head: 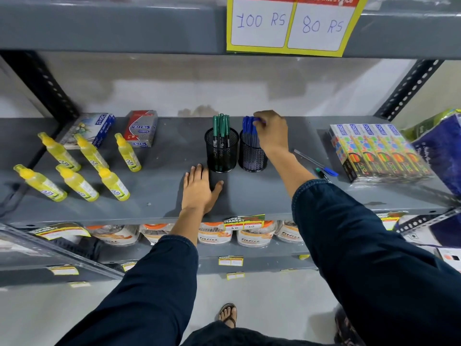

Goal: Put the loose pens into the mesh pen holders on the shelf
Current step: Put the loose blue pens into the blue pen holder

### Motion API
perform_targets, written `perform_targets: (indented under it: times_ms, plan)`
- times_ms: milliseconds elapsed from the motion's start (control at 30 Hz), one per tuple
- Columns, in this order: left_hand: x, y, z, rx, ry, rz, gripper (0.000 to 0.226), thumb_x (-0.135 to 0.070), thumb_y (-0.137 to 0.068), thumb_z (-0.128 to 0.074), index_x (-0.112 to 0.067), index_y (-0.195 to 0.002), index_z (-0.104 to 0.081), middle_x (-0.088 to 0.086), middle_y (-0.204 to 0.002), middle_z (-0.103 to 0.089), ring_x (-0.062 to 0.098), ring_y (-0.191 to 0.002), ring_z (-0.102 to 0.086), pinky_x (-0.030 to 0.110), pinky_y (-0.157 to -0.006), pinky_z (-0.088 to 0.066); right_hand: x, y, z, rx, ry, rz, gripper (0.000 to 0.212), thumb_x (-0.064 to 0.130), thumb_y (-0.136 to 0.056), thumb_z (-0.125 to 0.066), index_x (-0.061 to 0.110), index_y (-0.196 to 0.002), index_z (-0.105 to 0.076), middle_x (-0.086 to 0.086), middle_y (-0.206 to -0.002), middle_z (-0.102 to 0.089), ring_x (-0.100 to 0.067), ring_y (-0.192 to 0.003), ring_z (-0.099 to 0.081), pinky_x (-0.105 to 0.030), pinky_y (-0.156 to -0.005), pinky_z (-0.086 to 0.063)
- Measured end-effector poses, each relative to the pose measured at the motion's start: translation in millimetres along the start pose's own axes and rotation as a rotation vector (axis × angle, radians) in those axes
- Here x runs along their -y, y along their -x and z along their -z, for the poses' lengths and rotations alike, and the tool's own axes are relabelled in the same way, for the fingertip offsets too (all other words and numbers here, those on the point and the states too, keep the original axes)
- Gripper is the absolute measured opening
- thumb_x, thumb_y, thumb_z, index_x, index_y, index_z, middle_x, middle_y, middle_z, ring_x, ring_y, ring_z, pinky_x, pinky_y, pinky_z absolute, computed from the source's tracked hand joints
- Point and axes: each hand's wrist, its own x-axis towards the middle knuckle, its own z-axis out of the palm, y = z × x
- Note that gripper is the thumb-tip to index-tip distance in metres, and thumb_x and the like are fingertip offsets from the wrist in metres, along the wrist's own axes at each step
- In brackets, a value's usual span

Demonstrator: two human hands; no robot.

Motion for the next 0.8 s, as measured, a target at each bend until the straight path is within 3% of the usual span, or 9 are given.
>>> perform_targets:
  times_ms: [67, 167, 267, 400, 500, 800]
  plan:
    - [-1, -1, -1, -0.003, 0.001, 0.003, 0.064, -0.047, -0.094, -0.038, -0.008, -0.143, -0.025, 0.014, -0.155, -0.022, 0.029, -0.145, -0.012, 0.042, -0.121, -0.006, -5, 4, 0, 0.013, 0.039, 0.027, 0.032, -0.001, -0.091, -0.048, 0.003, -0.122, -0.057, -0.020, -0.125, -0.059, -0.036, -0.116, -0.050, -0.040, -0.101, -0.043]
    - [-1, -1, -1, -0.011, 0.009, 0.006, 0.063, -0.046, -0.093, -0.040, -0.009, -0.142, -0.027, 0.013, -0.155, -0.023, 0.029, -0.145, -0.012, 0.042, -0.121, -0.006, -16, 10, 8, -0.116, 0.059, 0.029, 0.039, -0.005, -0.090, -0.043, 0.004, -0.127, -0.053, -0.021, -0.122, -0.058, -0.037, -0.115, -0.046, -0.039, -0.100, -0.041]
    - [0, 0, -1, -0.016, 0.021, -0.004, 0.062, -0.046, -0.094, -0.040, -0.008, -0.142, -0.028, 0.014, -0.155, -0.024, 0.030, -0.145, -0.013, 0.043, -0.121, -0.006, -44, 21, 21, -0.152, 0.228, -0.121, 0.037, -0.001, -0.093, -0.039, 0.005, -0.128, -0.050, -0.020, -0.127, -0.054, -0.038, -0.117, -0.043, -0.040, -0.100, -0.037]
    - [-1, 0, 0, -0.014, 0.018, -0.004, 0.063, -0.046, -0.094, -0.039, -0.008, -0.143, -0.028, 0.014, -0.155, -0.023, 0.030, -0.145, -0.012, 0.043, -0.121, -0.006, -88, 51, 38, -0.076, 0.483, -0.396, 0.038, 0.000, -0.088, -0.048, 0.002, -0.125, -0.048, -0.022, -0.132, -0.051, -0.039, -0.122, -0.041, -0.045, -0.099, -0.037]
    - [-1, 0, -1, -0.011, 0.007, -0.007, 0.063, -0.047, -0.094, -0.037, -0.008, -0.143, -0.027, 0.014, -0.155, -0.022, 0.030, -0.145, -0.012, 0.043, -0.121, -0.005, -113, 67, 47, 0.003, 0.618, -0.492, 0.036, 0.005, -0.090, -0.049, -0.001, -0.125, -0.046, -0.023, -0.133, -0.050, -0.039, -0.125, -0.041, -0.045, -0.104, -0.033]
    - [-1, 1, -1, -0.025, -0.006, -0.012, 0.062, -0.045, -0.094, -0.039, -0.007, -0.142, -0.029, 0.016, -0.154, -0.025, 0.031, -0.144, -0.015, 0.044, -0.121, -0.007, -127, 70, 59, 0.081, 0.647, -0.641, 0.032, 0.002, -0.093, -0.041, 0.000, -0.124, -0.046, -0.022, -0.132, -0.048, -0.041, -0.124, -0.042, -0.050, -0.104, -0.034]
